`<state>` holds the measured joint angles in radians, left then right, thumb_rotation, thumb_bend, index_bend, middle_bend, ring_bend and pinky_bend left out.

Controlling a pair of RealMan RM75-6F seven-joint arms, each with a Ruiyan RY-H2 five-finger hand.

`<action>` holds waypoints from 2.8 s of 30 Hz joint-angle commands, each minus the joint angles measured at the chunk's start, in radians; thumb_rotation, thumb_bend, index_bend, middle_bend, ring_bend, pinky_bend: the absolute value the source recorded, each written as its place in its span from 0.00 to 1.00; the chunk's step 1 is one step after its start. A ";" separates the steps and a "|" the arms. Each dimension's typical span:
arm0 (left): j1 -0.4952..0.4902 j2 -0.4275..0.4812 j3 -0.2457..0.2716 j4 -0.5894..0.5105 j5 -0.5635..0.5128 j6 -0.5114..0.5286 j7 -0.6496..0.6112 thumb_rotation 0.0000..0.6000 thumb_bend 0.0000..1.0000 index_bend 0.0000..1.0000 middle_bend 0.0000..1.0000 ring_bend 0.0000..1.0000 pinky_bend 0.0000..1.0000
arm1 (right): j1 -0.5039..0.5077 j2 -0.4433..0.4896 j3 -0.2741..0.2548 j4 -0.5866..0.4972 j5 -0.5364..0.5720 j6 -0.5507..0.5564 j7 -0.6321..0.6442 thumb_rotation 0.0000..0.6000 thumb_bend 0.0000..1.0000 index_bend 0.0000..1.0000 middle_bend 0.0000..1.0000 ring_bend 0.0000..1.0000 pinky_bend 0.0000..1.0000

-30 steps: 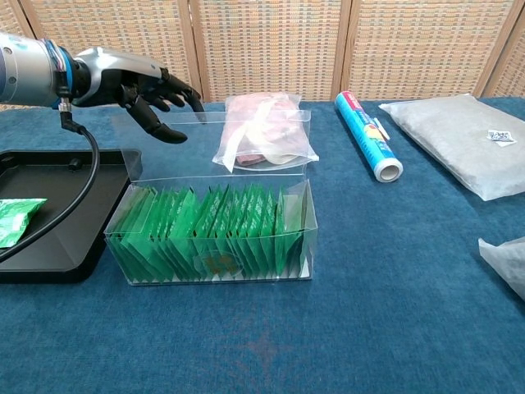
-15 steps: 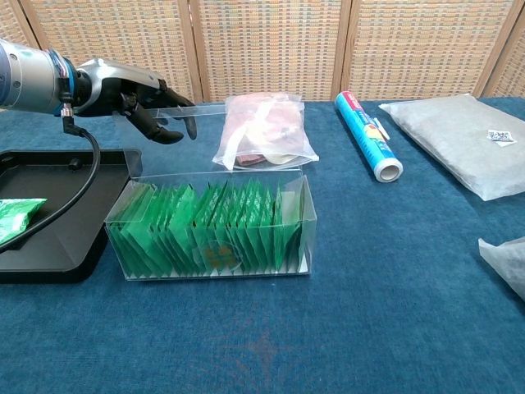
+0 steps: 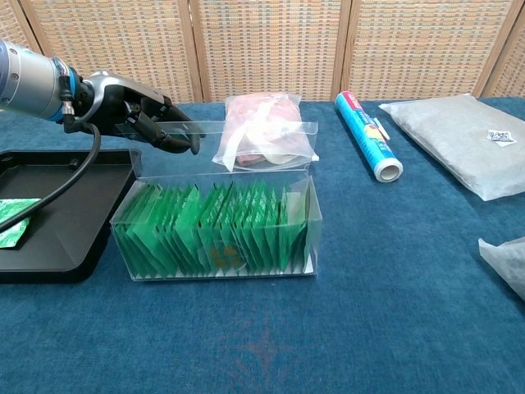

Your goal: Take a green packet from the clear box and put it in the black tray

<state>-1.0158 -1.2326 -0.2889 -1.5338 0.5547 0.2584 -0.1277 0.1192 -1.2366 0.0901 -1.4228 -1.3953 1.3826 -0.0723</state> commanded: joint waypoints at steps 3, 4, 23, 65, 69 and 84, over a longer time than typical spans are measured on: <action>0.024 -0.006 -0.029 0.031 0.050 -0.047 -0.071 1.00 0.60 0.04 0.00 0.00 0.00 | -0.001 0.000 0.000 0.000 0.002 0.000 -0.001 1.00 0.00 0.00 0.00 0.00 0.00; 0.033 -0.010 -0.040 0.034 0.061 -0.049 -0.083 1.00 0.59 0.01 0.00 0.00 0.00 | -0.001 -0.001 -0.001 0.000 0.002 -0.001 -0.001 1.00 0.00 0.00 0.00 0.00 0.00; 0.067 -0.003 -0.043 0.076 0.215 -0.003 -0.144 1.00 0.51 0.00 0.00 0.00 0.00 | 0.003 -0.006 -0.003 0.009 0.012 -0.018 -0.009 1.00 0.00 0.00 0.00 0.00 0.00; 0.182 0.011 -0.155 0.219 0.372 -0.041 -0.371 1.00 0.37 0.00 0.00 0.00 0.00 | 0.009 -0.015 -0.008 0.010 0.028 -0.043 -0.023 1.00 0.00 0.00 0.00 0.00 0.00; 0.191 0.005 -0.167 0.226 0.382 -0.034 -0.384 1.00 0.37 0.00 0.00 0.00 0.00 | 0.009 -0.016 -0.008 0.012 0.030 -0.045 -0.021 1.00 0.00 0.00 0.00 0.00 0.00; 0.182 -0.023 -0.170 0.342 0.374 -0.076 -0.429 1.00 0.37 0.00 0.00 0.00 0.00 | 0.013 -0.023 -0.012 0.017 0.033 -0.058 -0.028 1.00 0.00 0.00 0.00 0.00 0.00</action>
<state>-0.8271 -1.2470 -0.4629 -1.2071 0.9324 0.1911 -0.5532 0.1323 -1.2592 0.0780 -1.4055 -1.3626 1.3248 -0.0999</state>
